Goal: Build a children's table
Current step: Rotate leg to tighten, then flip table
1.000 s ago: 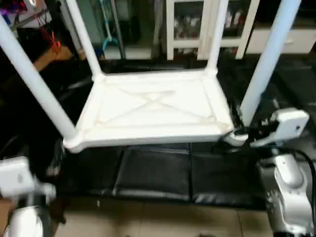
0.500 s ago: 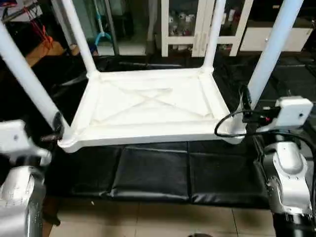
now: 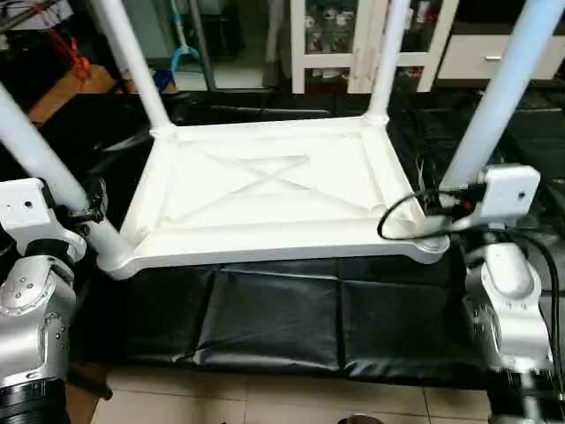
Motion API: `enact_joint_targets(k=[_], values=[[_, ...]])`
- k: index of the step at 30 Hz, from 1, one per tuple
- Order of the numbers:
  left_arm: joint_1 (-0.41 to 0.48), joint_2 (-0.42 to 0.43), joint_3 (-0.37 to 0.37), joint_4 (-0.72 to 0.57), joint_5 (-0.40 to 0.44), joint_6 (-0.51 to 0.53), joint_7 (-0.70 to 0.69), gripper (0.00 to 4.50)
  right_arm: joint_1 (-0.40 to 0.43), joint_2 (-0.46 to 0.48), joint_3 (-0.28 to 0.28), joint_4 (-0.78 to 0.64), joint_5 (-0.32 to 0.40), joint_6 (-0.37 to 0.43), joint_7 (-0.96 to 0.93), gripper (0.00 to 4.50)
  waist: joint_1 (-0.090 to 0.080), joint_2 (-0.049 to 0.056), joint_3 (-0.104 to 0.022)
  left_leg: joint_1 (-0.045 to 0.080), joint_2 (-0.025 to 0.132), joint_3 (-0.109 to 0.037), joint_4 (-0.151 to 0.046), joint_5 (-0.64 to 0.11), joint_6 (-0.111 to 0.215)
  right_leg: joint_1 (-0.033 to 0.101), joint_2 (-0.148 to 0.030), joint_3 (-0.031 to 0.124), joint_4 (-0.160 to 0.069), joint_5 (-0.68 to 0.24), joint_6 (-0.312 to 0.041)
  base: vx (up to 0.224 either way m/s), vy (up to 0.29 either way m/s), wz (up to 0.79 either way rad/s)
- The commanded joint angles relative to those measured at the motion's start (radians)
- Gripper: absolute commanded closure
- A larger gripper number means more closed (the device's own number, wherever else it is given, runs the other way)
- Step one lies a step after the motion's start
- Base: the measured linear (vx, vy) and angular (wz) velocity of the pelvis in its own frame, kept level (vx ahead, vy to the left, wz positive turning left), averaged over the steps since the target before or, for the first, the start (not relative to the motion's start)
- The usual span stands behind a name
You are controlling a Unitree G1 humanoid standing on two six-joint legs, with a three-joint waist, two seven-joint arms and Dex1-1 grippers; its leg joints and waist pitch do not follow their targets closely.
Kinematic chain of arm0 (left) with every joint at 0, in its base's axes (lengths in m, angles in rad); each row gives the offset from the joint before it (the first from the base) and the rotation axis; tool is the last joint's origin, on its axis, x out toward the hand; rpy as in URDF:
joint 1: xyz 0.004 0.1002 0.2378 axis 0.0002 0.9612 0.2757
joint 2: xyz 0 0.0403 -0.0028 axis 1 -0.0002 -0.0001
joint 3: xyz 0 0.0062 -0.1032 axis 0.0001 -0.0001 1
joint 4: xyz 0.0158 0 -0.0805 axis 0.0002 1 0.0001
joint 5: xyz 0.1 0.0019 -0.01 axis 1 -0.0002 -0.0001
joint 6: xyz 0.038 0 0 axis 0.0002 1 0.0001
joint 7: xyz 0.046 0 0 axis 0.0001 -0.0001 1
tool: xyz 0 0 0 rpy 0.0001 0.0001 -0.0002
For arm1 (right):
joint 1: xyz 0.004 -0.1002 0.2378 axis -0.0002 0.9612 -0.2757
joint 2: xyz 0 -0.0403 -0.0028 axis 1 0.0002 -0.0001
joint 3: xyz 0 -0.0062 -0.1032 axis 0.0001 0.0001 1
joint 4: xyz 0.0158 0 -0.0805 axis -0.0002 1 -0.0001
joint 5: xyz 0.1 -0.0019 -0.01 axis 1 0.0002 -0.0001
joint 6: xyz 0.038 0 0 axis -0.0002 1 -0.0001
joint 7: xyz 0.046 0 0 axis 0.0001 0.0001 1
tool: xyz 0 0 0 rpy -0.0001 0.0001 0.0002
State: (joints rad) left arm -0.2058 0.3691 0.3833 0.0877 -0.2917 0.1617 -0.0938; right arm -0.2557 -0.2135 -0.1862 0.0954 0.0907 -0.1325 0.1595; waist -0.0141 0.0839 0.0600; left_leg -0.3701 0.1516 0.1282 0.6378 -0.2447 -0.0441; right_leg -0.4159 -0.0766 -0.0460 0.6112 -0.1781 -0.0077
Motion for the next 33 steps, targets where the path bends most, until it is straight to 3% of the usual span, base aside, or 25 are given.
enact_joint_targets(k=[1,4,6,7,10,11,13,14,17,18,24,29,33], values=[[0.022,-0.014,0.013,-0.06,-0.011,0.024,0.022,0.7,0.036,0.012,0.015,-0.051,0.016,0.001,0.005,0.0,0.002,0.016,-0.067,0.004,0.049,-0.003,-0.079,-0.072,0.142,0.064,-0.047,0.025,-0.055,-0.083,-0.281,0.0,0.0,0.0],[0.053,-0.033,0.009,-0.109,-0.015,0.034,0.036,0.95,0.054,0.02,0.02,-0.074,0.022,-0.001,0.003,0.0,-0.006,0.01,-0.056,0.004,0.054,0.002,-0.095,-0.224,0.074,0.063,-0.046,0.027,-0.071,-0.219,-0.245,0.0,0.0,0.0],[0.083,-0.051,0.009,-0.153,-0.021,0.044,0.042,1.14,0.065,0.024,0.022,-0.092,0.028,-0.001,0.005,0.0,-0.009,0.011,-0.059,0.009,0.051,0.005,-0.094,-0.245,0.053,0.059,-0.047,0.03,-0.074,-0.256,-0.224,0.0,0.0,0.0],[0.1,-0.059,0.01,-0.173,-0.024,0.048,0.045,1.2,0.07,0.025,0.025,-0.1,0.031,0.001,0.008,0.0,-0.011,0.011,-0.058,0.001,0.053,0.004,-0.096,-0.234,0.049,0.063,-0.049,0.031,-0.075,-0.256,-0.214,0.0,0.0,0.0],[0.128,-0.073,0.012,-0.202,-0.03,0.053,0.05,1.53,0.072,0.024,0.027,-0.1,0.032,0.01,0.016,0.0,-0.01,0.002,-0.059,0.001,0.048,0.009,-0.093,-0.216,0.056,0.056,-0.045,0.032,-0.08,-0.268,-0.195,0.0,0.0,0.0],[0.137,-0.076,0.015,-0.21,-0.03,0.055,0.051,1.61,0.061,0.023,0.023,-0.089,0.028,0.015,0.013,0.0,-0.005,0.005,-0.06,0.004,0.048,0.01,-0.092,-0.212,0.057,0.053,-0.047,0.033,-0.08,-0.278,-0.193,0.0,0.0,0.0],[0.141,-0.078,0.02,-0.219,-0.03,0.062,0.057,1.74,0.047,0.019,0.02,-0.081,0.027,0.022,0.012,0.0,-0.006,0.007,-0.06,0.002,0.049,0.009,-0.093,-0.204,0.057,0.053,-0.045,0.031,-0.079,-0.274,-0.189,0.0,0.0,0.0],[0.142,-0.077,0.025,-0.226,-0.031,0.066,0.061,1.85,0.037,0.015,0.021,-0.075,0.025,0.03,0.011,0.0,-0.006,-0.001,-0.061,-0.003,0.049,0.007,-0.094,-0.191,0.059,0.057,-0.045,0.031,-0.075,-0.265,-0.187,0.0,0.0,0.0],[0.144,-0.078,0.03,-0.24,-0.035,0.075,0.065,2.03,0.027,0.008,0.022,-0.067,0.025,0.036,0.007,0.0,-0.007,0.0,-0.062,-0.004,0.048,0.008,-0.092,-0.175,0.061,0.056,-0.046,0.031,-0.077,-0.258,-0.181,0.0,0.0,0.0],[0.145,-0.078,0.032,-0.244,-0.037,0.079,0.065,2.1,0.025,0.006,0.024,-0.065,0.024,0.038,0.006,0.0,-0.007,-0.005,-0.063,-0.006,0.047,0.008,-0.092,-0.168,0.063,0.057,-0.045,0.031,-0.077,-0.251,-0.18,0.0,0.0,0.0],[0.142,-0.069,0.026,-0.244,-0.038,0.099,0.06,2.54,0.03,0.009,0.032,-0.07,0.024,0.059,0.01,0.0,-0.005,0.0,-0.066,-0.004,0.047,0.01,-0.087,-0.126,0.081,0.058,-0.044,0.03,-0.071,-0.188,-0.198,0.0,0.0,0.0],[0.142,-0.071,0.023,-0.253,-0.048,0.117,0.051,2.68,0.029,0.011,0.03,-0.07,0.034,0.079,0.008,0.0,-0.007,0.003,-0.064,-0.002,0.047,0.009,-0.091,-0.165,0.065,0.058,-0.043,0.029,-0.075,-0.228,-0.191,0.0,0.0,0.0],[0.142,-0.081,0.03,-0.265,-0.062,0.141,0.067,2.69,0.042,0.011,0.033,-0.084,0.031,0.058,0.011,0.0,-0.006,0.004,-0.066,-0.003,0.048,0.01,-0.089,-0.153,0.062,0.058,-0.044,0.03,-0.073,-0.215,-0.191,0.0,0.0,0.0]])
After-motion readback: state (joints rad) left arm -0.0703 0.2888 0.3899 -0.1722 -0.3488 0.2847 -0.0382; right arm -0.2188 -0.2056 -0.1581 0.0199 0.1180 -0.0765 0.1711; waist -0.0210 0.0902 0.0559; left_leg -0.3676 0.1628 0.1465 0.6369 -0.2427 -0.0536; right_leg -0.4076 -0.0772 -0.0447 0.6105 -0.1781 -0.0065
